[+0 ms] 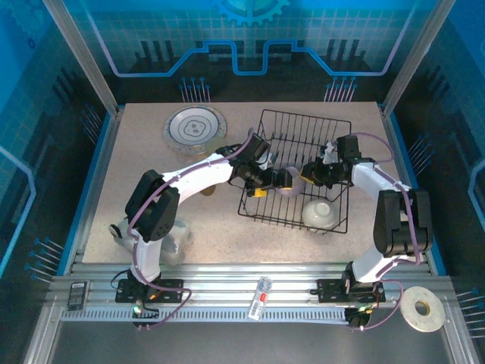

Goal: Unload the mixed dishes from the dish rack

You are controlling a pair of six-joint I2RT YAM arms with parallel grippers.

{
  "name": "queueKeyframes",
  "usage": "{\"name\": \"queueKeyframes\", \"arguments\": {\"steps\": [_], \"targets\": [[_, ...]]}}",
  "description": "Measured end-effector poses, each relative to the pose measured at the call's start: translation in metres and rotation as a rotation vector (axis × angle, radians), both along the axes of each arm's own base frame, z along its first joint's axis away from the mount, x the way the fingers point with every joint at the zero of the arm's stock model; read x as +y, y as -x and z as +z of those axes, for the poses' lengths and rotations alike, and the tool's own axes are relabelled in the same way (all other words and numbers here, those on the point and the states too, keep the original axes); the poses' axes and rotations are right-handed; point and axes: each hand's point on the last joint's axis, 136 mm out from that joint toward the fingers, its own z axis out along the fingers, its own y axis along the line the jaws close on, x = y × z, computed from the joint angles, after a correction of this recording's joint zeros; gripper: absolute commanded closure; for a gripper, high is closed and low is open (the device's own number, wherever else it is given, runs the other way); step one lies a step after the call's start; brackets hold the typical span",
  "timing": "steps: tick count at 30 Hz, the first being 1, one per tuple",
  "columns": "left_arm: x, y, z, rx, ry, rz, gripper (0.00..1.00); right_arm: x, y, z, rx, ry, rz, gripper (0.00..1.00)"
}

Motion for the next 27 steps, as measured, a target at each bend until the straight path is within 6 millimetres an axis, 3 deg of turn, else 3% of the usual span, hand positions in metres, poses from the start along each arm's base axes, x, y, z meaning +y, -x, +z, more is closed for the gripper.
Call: {"name": "queueKeyframes", "arguments": {"steps": [11,18,27], "targets": [[-0.001,-0.001,0.002,-0.014,0.021,0.013,0.01,0.0,0.001,0.001,-0.011,0.001,0.001,0.82],[-0.002,-0.002,0.003,-0.011,0.03,0.028,0.01,-0.003,0.005,0.0,0.009,0.027,0.004,0.66],[-0.002,-0.003,0.003,-0.009,0.031,0.036,0.01,-0.012,0.01,0.0,0.054,0.092,-0.003,0.54]]}}
